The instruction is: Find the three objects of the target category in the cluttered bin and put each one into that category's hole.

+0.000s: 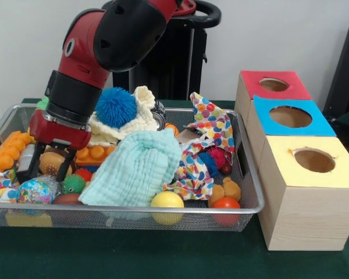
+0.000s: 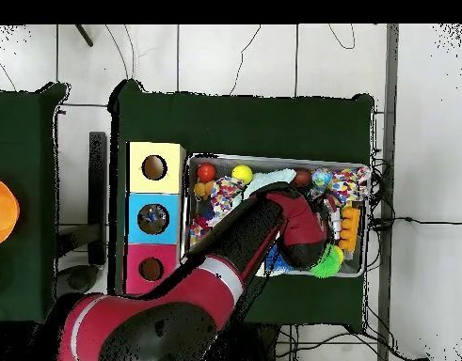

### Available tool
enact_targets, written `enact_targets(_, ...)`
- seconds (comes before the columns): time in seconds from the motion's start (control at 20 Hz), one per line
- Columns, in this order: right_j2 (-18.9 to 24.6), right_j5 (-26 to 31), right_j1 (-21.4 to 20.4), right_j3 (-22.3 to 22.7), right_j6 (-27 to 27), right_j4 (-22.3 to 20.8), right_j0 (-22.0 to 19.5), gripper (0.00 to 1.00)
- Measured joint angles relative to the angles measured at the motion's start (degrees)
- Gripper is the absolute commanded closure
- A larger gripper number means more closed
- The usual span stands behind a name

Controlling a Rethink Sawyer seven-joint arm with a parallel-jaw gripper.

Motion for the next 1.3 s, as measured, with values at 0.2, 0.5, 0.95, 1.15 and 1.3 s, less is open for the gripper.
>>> enact_targets(0.2, 0.54, 0.00, -0.62, 0.62, -0.01, 0.06, 0.01, 0.00)
enact_targets(0.5, 2.50, 0.00, -2.59, 1.66, -0.63, 0.06, -0.64, 0.00)
enact_targets(0.95, 2.03, 0.02, -0.30, 1.84, -0.64, -3.42, 2.36, 0.00)
enact_targets(1.15, -1.92, 0.02, 4.51, 1.29, -0.62, -6.92, 6.39, 0.00)
enact_targets(1.3, -7.23, -0.31, 10.78, 0.36, 0.08, -9.21, 10.66, 0.00)
